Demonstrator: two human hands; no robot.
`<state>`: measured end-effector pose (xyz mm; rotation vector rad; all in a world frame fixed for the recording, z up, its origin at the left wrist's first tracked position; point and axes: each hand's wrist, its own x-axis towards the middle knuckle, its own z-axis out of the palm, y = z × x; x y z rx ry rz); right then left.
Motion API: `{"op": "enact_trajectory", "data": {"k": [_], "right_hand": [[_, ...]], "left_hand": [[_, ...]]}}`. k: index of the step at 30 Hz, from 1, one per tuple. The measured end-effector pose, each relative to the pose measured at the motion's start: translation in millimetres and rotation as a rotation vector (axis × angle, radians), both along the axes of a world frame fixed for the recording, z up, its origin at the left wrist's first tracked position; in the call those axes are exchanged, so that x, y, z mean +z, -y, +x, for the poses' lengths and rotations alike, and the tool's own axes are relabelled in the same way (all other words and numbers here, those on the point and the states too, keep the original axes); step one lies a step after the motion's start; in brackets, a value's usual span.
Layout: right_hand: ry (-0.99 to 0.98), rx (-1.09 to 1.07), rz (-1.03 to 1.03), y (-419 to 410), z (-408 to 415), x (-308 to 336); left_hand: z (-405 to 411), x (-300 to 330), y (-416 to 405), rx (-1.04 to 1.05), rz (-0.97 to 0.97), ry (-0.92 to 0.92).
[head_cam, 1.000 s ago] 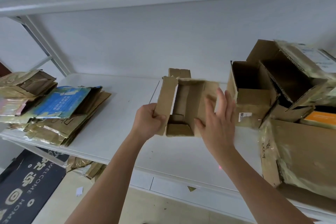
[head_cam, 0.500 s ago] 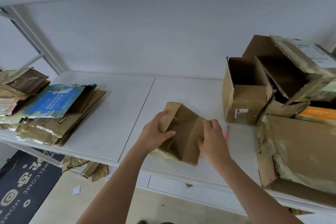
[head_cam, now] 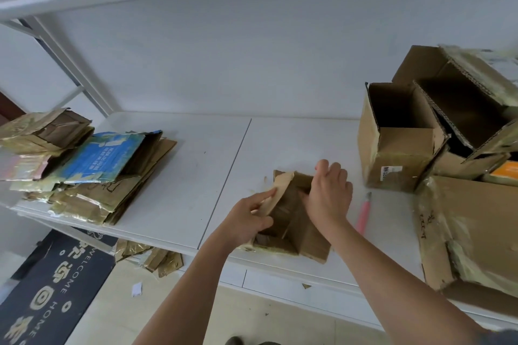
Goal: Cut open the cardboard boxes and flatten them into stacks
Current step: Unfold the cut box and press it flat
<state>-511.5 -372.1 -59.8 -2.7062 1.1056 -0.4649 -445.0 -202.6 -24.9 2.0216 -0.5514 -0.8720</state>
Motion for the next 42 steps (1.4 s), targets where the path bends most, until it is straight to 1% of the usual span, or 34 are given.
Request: {"op": "enact_trajectory", "data": {"k": [3, 6, 9, 11, 13, 15, 17, 20, 21, 24, 25, 26, 28, 30, 32, 34, 39, 42], "right_hand": [[-0.055, -0.022, -0.039, 2, 7, 2], [-0.062, 0.067, -0.095, 3, 5, 1], [-0.013, 0.148, -0.144, 9, -3, 6], [-0.026, 0.182, -0.159, 12, -7, 12], [-0.043, 0.206, -0.142, 13, -10, 12], [-0.014, 0.181, -0.086, 15, -11, 10], [-0.004, 0.144, -0.049, 18, -12, 11], [-0.002, 0.178, 0.085, 20, -14, 12], [0.031, 0.208, 0.159, 20, -16, 14], [0.228, 0.267, 0.454, 27, -21, 25], [0.277, 0.268, 0.525, 30, -24, 30], [0.305, 0.262, 0.548, 33, -27, 34], [0.348, 0.265, 0.540, 32, -31, 42], [0.409, 0.234, 0.518, 25, -35, 50], [0.431, 0.199, 0.489, 16, -37, 53], [0.413, 0.204, 0.494, 7, -41, 53], [0.255, 0.197, 0.503, -9, -55, 60], [0.248, 0.214, 0.485, -10, -58, 59]], "left_hand": [[1, 0, -5, -0.035, 0.022, -0.019], [2, 1, -6, -0.067, 0.034, -0.015], [6, 3, -2, -0.080, 0.039, 0.018], [8, 4, 3, -0.092, 0.041, 0.044], [6, 4, 10, -0.132, 0.040, 0.029], [3, 5, 20, -0.150, 0.019, 0.000], [2, 3, 27, -0.107, -0.008, 0.014], [3, 3, 34, -0.044, -0.022, 0.126], [5, 4, 35, -0.037, -0.021, 0.171], [15, 8, 33, 0.042, -0.022, 0.256], [20, 9, 30, 0.087, -0.003, 0.303], [27, 9, 28, 0.139, 0.030, 0.380], [39, 8, 25, 0.209, 0.129, 0.533], [40, 8, 24, 0.219, 0.215, 0.605], [35, 6, 24, 0.198, 0.258, 0.597], [28, -3, 24, 0.215, 0.260, 0.552], [14, -15, 26, 0.400, 0.334, 0.609], [11, -17, 27, 0.444, 0.316, 0.606]]}}
